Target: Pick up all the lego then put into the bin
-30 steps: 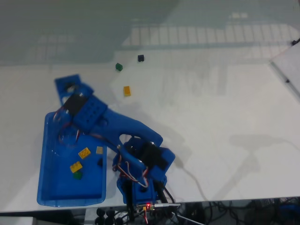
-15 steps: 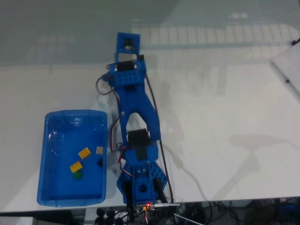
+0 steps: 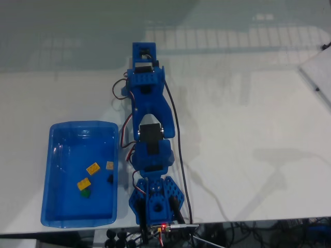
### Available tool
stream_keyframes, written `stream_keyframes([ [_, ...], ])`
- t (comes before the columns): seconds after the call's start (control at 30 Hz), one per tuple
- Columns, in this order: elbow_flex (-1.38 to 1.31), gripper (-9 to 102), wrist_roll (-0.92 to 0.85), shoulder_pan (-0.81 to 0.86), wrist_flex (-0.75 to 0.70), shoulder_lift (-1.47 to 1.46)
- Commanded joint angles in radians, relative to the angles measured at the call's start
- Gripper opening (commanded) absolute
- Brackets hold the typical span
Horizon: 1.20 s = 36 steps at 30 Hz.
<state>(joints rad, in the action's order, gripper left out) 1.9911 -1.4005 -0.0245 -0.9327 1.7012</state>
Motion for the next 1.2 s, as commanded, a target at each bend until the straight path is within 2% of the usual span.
stream_keyframes([
  [0.0, -0.002, 32, -0.017, -0.020, 0.012, 0.003],
  [1.17, 0.014, 26, -0.097, 0.011, 0.087, -0.089],
])
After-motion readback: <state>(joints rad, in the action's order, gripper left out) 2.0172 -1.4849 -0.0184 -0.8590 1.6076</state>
